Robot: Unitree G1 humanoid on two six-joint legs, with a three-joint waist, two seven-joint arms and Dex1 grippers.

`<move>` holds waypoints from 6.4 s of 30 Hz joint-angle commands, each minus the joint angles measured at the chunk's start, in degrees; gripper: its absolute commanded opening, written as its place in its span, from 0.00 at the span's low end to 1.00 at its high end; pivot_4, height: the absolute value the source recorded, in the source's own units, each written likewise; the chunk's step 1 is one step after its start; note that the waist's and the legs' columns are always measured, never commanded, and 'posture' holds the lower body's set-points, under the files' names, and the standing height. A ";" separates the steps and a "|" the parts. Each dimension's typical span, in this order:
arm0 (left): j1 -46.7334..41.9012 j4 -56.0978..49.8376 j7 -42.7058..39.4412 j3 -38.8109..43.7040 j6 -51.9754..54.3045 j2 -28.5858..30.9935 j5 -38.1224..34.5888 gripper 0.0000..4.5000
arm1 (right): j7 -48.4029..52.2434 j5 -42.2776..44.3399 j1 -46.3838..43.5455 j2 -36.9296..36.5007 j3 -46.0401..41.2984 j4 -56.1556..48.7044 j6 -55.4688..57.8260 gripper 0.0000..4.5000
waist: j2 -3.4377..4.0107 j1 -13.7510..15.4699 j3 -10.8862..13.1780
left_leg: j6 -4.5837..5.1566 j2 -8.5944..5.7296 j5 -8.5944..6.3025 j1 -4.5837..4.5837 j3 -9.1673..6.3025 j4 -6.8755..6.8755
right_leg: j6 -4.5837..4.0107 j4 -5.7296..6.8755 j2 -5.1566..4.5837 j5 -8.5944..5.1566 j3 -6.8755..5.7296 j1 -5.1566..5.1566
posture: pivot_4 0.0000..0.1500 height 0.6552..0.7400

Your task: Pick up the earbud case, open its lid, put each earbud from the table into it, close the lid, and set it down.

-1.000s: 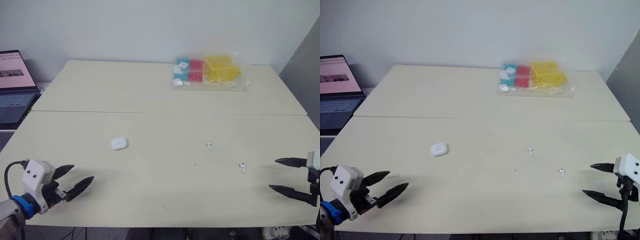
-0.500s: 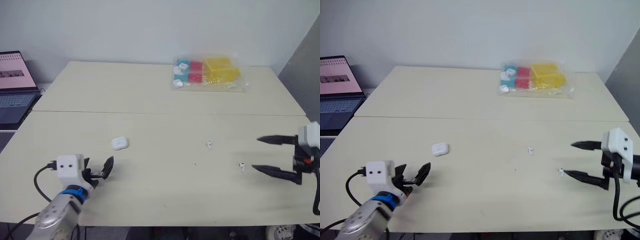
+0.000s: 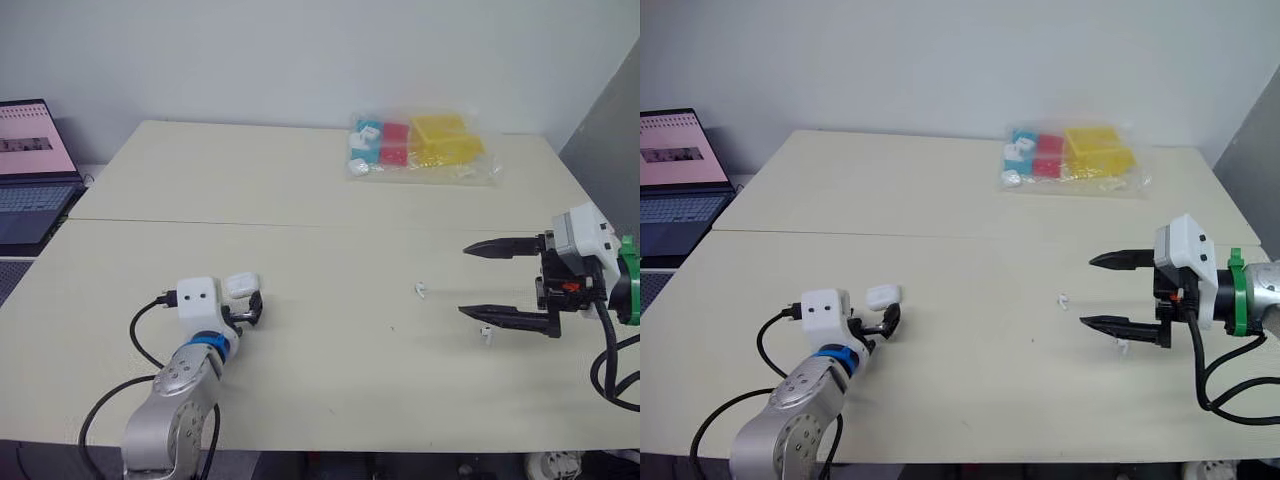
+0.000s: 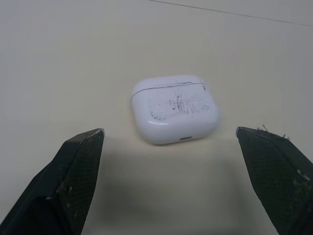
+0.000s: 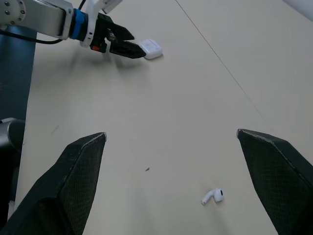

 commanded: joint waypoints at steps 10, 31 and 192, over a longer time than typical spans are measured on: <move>-7.19 9.53 1.05 -1.69 -1.58 -2.97 3.41 1.00 | 2.96 -1.83 -12.09 3.48 10.65 2.90 -2.01 1.00 | 0.07 0.04 -0.03 | 0.04 0.00 0.03 0.02 -0.01 0.29 | -0.07 0.05 0.13 0.28 -0.01 0.04 | 1.00 0.96; -6.82 11.10 -4.91 -4.55 0.34 2.10 5.03 0.62 | 3.56 -2.33 -12.61 4.38 10.75 3.41 -1.61 1.00 | 0.09 0.77 -0.05 | 0.08 0.08 0.05 -0.06 0.00 0.28 | -0.05 -0.02 0.01 0.33 0.02 0.01 | 1.00 0.96; -37.79 14.98 -57.49 -34.99 -8.15 15.04 1.64 0.17 | 4.76 -28.07 -31.59 2.42 39.93 -1.32 12.42 0.17 | 0.66 -0.32 0.35 | 0.28 0.03 -0.08 -0.95 0.08 0.45 | -0.21 0.09 0.41 0.41 0.10 -0.90 | 1.00 0.96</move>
